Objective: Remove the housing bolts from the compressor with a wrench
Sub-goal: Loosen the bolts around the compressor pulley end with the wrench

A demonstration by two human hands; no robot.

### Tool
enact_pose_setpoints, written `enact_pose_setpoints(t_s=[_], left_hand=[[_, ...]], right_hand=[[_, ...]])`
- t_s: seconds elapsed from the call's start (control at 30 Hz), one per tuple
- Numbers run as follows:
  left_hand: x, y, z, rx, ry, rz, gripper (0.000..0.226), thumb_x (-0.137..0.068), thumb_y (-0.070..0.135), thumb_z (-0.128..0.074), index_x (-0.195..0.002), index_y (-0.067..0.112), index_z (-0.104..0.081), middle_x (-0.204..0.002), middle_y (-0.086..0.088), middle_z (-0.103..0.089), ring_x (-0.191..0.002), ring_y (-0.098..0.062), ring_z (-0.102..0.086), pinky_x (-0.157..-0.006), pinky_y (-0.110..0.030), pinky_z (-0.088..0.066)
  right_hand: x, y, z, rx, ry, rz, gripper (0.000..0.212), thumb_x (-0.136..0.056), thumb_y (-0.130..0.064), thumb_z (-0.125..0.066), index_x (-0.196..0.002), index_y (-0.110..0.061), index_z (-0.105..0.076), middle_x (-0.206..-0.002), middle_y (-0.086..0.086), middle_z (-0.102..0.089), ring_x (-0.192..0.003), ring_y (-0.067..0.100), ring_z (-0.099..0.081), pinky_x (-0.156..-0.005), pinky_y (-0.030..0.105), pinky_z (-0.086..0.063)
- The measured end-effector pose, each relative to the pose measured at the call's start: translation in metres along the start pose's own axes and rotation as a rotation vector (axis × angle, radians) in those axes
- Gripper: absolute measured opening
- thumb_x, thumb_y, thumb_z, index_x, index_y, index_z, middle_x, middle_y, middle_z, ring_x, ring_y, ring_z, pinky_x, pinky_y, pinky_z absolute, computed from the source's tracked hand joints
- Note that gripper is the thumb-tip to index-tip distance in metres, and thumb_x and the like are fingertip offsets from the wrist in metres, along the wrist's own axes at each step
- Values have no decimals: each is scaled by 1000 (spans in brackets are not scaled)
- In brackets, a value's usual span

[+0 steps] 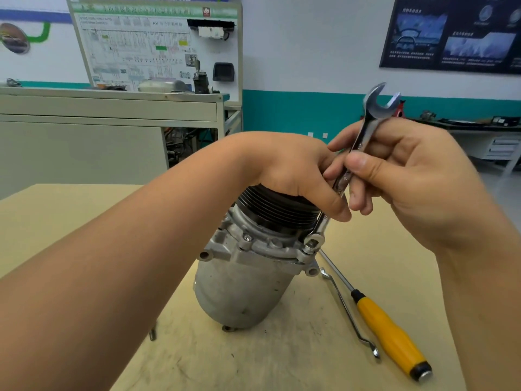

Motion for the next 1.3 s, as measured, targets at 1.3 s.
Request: enact_pose_setpoints(t_s=[1.3], left_hand=[[4, 5, -3, -27, -25, 27, 69, -51, 55, -65, -101, 9, -69, -105, -8, -68, -99, -18, -61, -100, -33, -43]], right_hand=[[7, -11, 15, 40, 78, -82, 35, -70, -20, -57, -104, -23, -58, -77, 4, -73, -52, 19, -68, -48, 17, -52]])
Point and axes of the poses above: each hand's wrist, its own x-axis away from the middle knuckle, its own z-axis out of the back of the hand, y = z × x, the point moved 8 cm from there along -x, towards the middle knuckle
